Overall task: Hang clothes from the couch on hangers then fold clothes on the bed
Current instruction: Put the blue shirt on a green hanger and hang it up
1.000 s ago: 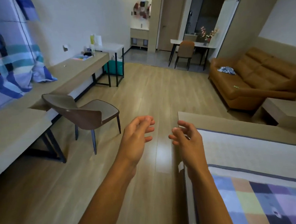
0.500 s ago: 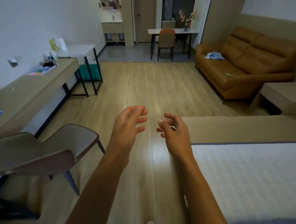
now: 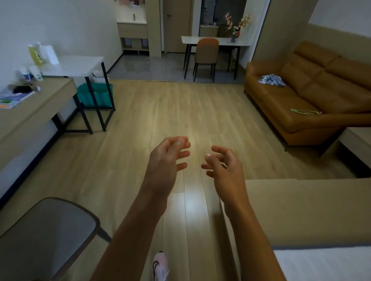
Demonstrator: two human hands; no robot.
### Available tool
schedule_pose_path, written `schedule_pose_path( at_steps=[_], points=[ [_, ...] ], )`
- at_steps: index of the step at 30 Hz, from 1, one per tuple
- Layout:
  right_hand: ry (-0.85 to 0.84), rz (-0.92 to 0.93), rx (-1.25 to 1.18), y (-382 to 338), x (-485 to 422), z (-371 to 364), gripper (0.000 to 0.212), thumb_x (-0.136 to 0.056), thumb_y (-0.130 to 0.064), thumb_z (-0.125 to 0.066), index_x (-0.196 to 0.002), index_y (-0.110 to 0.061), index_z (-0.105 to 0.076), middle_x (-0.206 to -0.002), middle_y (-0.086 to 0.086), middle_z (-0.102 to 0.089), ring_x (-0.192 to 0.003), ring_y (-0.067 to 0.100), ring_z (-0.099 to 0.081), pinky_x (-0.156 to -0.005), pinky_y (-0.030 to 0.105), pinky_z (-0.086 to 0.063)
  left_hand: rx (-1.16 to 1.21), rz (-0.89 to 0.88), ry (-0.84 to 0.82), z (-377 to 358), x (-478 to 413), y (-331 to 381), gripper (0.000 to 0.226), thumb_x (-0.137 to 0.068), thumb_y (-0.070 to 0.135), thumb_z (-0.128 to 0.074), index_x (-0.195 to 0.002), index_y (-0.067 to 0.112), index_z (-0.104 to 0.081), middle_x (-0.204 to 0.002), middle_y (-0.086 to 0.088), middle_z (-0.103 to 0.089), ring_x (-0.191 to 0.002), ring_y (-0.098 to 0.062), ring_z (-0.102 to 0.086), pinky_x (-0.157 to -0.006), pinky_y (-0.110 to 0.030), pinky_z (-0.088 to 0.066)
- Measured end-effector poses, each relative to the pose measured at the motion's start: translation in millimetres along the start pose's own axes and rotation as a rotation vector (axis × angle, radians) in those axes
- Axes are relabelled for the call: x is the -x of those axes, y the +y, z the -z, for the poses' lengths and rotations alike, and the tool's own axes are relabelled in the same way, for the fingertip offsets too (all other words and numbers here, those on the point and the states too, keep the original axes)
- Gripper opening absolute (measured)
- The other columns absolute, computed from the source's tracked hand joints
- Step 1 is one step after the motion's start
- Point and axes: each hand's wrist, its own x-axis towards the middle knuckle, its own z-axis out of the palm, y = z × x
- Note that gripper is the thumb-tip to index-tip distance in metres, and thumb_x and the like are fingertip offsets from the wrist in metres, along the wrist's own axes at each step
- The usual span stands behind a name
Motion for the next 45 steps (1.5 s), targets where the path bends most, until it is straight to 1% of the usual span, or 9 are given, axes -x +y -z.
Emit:
schedule_pose_path(
  at_steps=[4, 7, 11, 16, 22, 29, 36, 41, 45],
  points=[
    [0.027, -0.012, 0.037, -4.1, -111.1, -52.0, 0.027, -0.098, -0.031, -0.061, -0.125, -0.029, -0.057, -0.101, -0.013, -0.066, -0.091, 0.007, -0.071, -0.091, 0.035, -0.058, 0.041, 0.073, -0.067, 16.2, -131.9, -8.2, 0.031, -0.108, 0.037, -0.040, -0.121, 0.022, -0.064, -0.118, 0.006, -0.069, -0.110, -0.012, -0.066, -0.091, -0.030, -0.055],
    [0.074, 0.004, 0.049, -16.9, -192.1, -79.1, 0.028, -0.098, -0.031, -0.061, -0.126, -0.028, -0.057, -0.104, -0.011, -0.066, -0.090, 0.005, -0.071, -0.090, 0.034, -0.058, 0.053, 0.065, -0.098, 23.7, -224.0, -1.6, 0.030, -0.107, 0.037, -0.041, -0.117, 0.024, -0.066, -0.115, 0.008, -0.070, -0.109, -0.010, -0.067, -0.089, -0.028, -0.055],
    [0.144, -0.023, 0.050, -22.8, -285.7, -105.5, 0.029, -0.099, -0.033, -0.059, -0.127, -0.027, -0.057, -0.110, -0.009, -0.065, -0.091, 0.007, -0.070, -0.088, 0.034, -0.058, 0.076, 0.091, -0.121, 26.8, -329.7, 8.8, 0.031, -0.107, 0.036, -0.041, -0.118, 0.020, -0.066, -0.117, 0.004, -0.070, -0.110, -0.013, -0.066, -0.095, -0.036, -0.055],
    [0.190, -0.061, 0.014, -15.9, -397.6, -140.1, 0.027, -0.100, -0.032, -0.059, -0.126, -0.027, -0.057, -0.111, -0.008, -0.065, -0.091, 0.008, -0.071, -0.085, 0.031, -0.058, 0.065, 0.103, -0.162, 23.1, -447.2, -0.6, 0.031, -0.106, 0.035, -0.042, -0.116, 0.019, -0.067, -0.116, 0.003, -0.071, -0.109, -0.013, -0.067, -0.097, -0.039, -0.055],
    [0.250, -0.049, -0.042, 5.0, -568.8, -182.5, 0.028, -0.099, -0.032, -0.060, -0.127, -0.027, -0.058, -0.112, -0.008, -0.065, -0.090, 0.007, -0.071, -0.084, 0.029, -0.058, 0.008, 0.066, -0.213, 2.6, -622.7, -22.6, 0.030, -0.107, 0.035, -0.042, -0.115, 0.020, -0.067, -0.116, 0.003, -0.071, -0.109, -0.013, -0.067, -0.098, -0.041, -0.055],
    [0.283, -0.063, -0.098, -3.5, -759.1, -216.3, 0.024, -0.100, -0.031, -0.059, -0.124, -0.028, -0.058, -0.112, -0.008, -0.065, -0.090, 0.007, -0.071, -0.085, 0.030, -0.058, -0.050, 0.023, -0.243, -17.4, -812.2, -10.2, 0.031, -0.107, 0.034, -0.040, -0.116, 0.021, -0.067, -0.116, 0.005, -0.071, -0.110, -0.012, -0.067, -0.098, -0.042, -0.055],
    [0.334, -0.100, -0.037, 6.9, -914.5, -236.1, 0.025, -0.100, -0.030, -0.059, -0.125, -0.027, -0.059, -0.113, -0.007, -0.065, -0.090, 0.008, -0.071, -0.087, 0.033, -0.059, 0.005, 0.058, -0.296, -58.2, -984.8, -23.6, 0.028, -0.106, 0.034, -0.042, -0.113, 0.023, -0.068, -0.115, 0.006, -0.071, -0.109, -0.010, -0.067, -0.098, -0.041, -0.055],
    [0.528, -0.086, -0.077, 21.7, -1046.4, -236.5, 0.014, -0.101, -0.021, -0.059, -0.114, -0.023, -0.064, -0.107, -0.002, -0.068, -0.084, 0.011, -0.072, -0.087, 0.037, -0.059, 0.058, 0.089, -0.376, -106.1, -1126.0, -40.2, 0.027, -0.106, 0.031, -0.045, -0.111, 0.021, -0.069, -0.114, 0.002, -0.072, -0.110, -0.015, -0.068, -0.101, -0.045, -0.053],
    [0.620, -0.097, -0.093, 15.3, -1164.6, -230.2, 0.013, -0.101, -0.021, -0.058, -0.113, -0.025, -0.063, -0.108, -0.001, -0.068, -0.083, 0.010, -0.073, -0.088, 0.037, -0.059, 0.058, 0.114, -0.512, -158.2, -1246.0, -41.1, 0.027, -0.106, 0.030, -0.045, -0.111, 0.021, -0.069, -0.113, 0.002, -0.073, -0.108, -0.014, -0.068, -0.100, -0.044, -0.053]
  ],
)
